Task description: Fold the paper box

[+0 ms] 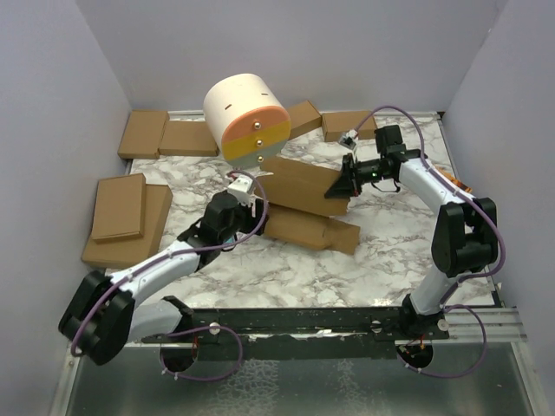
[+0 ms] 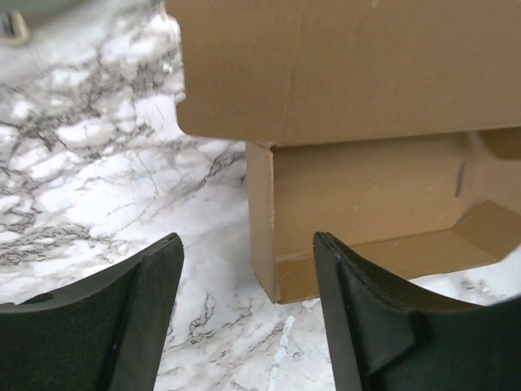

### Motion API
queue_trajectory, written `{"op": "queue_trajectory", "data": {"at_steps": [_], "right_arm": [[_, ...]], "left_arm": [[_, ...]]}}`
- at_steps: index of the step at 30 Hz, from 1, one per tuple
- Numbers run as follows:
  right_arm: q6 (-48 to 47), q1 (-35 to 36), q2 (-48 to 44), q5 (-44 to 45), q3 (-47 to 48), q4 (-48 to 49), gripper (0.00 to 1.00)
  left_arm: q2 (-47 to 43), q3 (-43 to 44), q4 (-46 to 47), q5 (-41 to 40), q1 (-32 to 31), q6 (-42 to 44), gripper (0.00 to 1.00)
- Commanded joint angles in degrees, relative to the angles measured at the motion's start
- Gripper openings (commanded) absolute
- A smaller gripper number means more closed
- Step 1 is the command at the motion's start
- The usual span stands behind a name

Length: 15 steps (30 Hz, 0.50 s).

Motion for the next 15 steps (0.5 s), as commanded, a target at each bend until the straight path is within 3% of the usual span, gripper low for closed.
{"op": "queue_trajectory", "data": {"at_steps": [1,7,13,15], "right_arm": [[-9.78,-0.20,-2.22,-3.72,7.07,-6.97,0.01],[-25.41,-0.20,-4.19,4.34,15.40,-11.68,0.01],[-45.52,-0.12,-13.07,6.68,2.09,-2.24,0.01],[-49.52,-0.12,-14.96,7.35,-2.55,-0.38,0.01]], "left_arm": [[-10.88,-4.81,10.34,0.21,1.02,-0.33,0.72],[-25.79,-12.31,16.59,-3.31,1.88,0.11,0.79],[-30.51,-17.71,20.31,-6.28,2.16,-1.85,0.79],[-29.97,-18.01,20.95,-6.61,2.23,-2.11,0.69]]}}
